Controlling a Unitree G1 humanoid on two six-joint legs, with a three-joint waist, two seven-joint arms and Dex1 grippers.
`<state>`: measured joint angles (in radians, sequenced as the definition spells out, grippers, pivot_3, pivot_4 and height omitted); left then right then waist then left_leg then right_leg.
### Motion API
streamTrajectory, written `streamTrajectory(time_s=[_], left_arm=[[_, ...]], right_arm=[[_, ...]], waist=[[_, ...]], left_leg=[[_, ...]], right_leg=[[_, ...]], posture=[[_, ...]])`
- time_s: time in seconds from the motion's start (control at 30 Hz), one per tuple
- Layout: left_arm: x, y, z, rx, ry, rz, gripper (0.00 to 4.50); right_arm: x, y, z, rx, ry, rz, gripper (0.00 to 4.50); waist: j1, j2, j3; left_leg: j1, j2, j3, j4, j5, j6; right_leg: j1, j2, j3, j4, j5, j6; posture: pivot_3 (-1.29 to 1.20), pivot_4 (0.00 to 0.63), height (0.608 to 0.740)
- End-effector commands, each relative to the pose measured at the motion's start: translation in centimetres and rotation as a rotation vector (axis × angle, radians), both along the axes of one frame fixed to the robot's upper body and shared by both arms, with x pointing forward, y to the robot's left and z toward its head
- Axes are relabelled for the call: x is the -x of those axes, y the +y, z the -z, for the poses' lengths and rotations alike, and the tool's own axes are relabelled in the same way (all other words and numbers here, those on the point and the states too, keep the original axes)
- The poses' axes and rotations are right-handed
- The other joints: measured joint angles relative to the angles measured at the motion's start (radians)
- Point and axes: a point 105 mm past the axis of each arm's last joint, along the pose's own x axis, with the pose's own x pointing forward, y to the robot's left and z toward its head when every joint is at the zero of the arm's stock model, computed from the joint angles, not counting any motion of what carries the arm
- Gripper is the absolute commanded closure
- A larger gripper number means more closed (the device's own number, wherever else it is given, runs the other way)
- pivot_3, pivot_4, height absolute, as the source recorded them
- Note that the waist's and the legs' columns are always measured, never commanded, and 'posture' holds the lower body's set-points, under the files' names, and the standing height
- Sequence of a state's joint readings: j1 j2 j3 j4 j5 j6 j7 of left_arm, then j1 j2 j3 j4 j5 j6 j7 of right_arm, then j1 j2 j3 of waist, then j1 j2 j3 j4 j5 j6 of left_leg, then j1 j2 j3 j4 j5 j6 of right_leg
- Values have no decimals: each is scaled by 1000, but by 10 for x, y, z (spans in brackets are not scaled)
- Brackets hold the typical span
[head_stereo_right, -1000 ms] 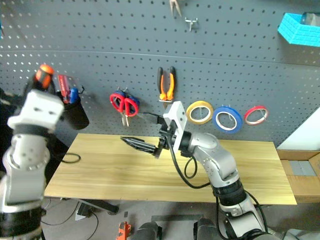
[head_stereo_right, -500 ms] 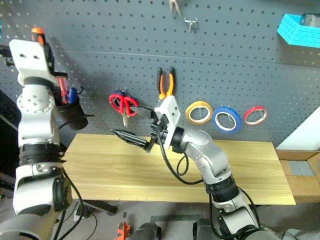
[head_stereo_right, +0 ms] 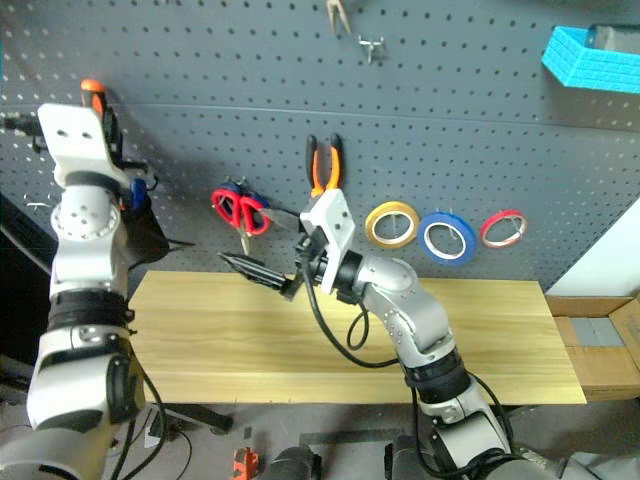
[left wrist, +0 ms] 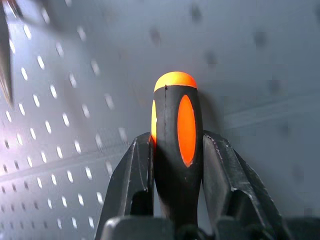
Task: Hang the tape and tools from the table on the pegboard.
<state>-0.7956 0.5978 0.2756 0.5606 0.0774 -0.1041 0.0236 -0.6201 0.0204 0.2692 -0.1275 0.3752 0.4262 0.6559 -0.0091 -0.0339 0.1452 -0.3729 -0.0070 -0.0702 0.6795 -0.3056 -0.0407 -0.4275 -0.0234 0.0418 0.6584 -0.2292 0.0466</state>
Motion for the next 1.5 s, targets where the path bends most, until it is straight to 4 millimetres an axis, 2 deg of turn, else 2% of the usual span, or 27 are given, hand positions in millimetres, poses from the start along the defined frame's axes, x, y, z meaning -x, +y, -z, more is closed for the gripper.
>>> streamTrajectory(time_s=[0.03, 0.17, 0.3, 0.5, 0.63, 0.8, 0.93, 1.03, 1.17, 1.27, 1.33, 1.5], left_arm=[[16, 0, -20, -4, -86, -10, 3556], [25, 7, -10, 18, -65, -34, 3556], [33, 12, -6, 61, -58, -59, 2204], [33, 9, -4, 79, -47, -54, 37], [33, 9, -3, 92, -45, -50, 37], [37, 4, 3, 207, -41, 7, 37], [52, -17, 6, 238, -30, 104, 37], [72, -41, 10, 233, -3, 174, 37], [88, -55, 21, 271, 47, 189, 37], [103, -78, 39, 269, 111, 231, 37], [110, -94, 60, 296, 177, 263, 37], [110, -136, 137, 443, 425, 397, 37]], right_arm=[[5, 3, -14, -39, -40, -19, 0], [3, 3, -14, -37, -39, -17, 0], [1, 1, -12, -35, -32, -8, 0], [-1, 0, -9, -31, -24, -2, 0], [-3, -2, -8, -31, -24, 11, 0], [-5, -12, -7, -21, -31, 40, 0], [-4, -34, 6, 19, -26, 75, 0], [-3, -62, 23, 83, 1, 134, 0], [0, -85, 37, 129, 39, 203, 0], [-1, -105, 59, 183, 85, 300, 0], [-4, -118, 75, 210, 130, 378, 0], [-19, -151, 124, 297, 257, 634, 0]], waist=[[1, 0, 0], [1, 0, 0], [1, 0, 0], [8, -1, 0], [8, -1, 0], [6, -1, -1], [7, -1, -1], [7, -1, -1], [9, -2, -1], [6, 0, -5], [7, 0, -7], [9, 0, -9]], left_leg=[[0, 0, 0, 0, 0, 0], [1, 0, 1, 0, 0, 0], [4, 0, 2, 0, -1, 1], [8, 0, 2, 0, -2, 3], [9, 0, 2, 0, -1, 2], [9, 0, 2, 0, -1, 2], [8, 0, 2, 0, -1, 2], [8, 1, 2, 0, -1, 2], [8, 1, 2, 0, -1, 2], [10, 1, 2, 0, -1, 2], [12, 1, 3, 0, -1, 2], [20, 1, 8, 0, -1, 3]], right_leg=[[0, 0, 0, 0, 0, 0], [0, 0, 0, 0, 0, 0], [0, 0, 1, 1, 0, 0], [3, 0, 0, 3, 0, -1], [3, 0, 0, 3, 0, -2], [3, 0, 0, 3, 0, -2], [3, -1, 0, 3, 0, -2], [4, -1, 0, 1, 0, -2], [5, -1, 0, 0, 0, -2], [6, 0, 1, 1, 0, -2], [8, 0, 2, 1, 0, -3], [16, 1, 2, 1, 0, -3]], posture=[[61, 99, 740], [64, 99, 740], [75, 101, 740], [74, 98, 740], [70, 97, 740], [54, 98, 740], [54, 99, 740], [65, 99, 740], [67, 97, 740], [66, 89, 740], [64, 87, 740], [48, 69, 740]])
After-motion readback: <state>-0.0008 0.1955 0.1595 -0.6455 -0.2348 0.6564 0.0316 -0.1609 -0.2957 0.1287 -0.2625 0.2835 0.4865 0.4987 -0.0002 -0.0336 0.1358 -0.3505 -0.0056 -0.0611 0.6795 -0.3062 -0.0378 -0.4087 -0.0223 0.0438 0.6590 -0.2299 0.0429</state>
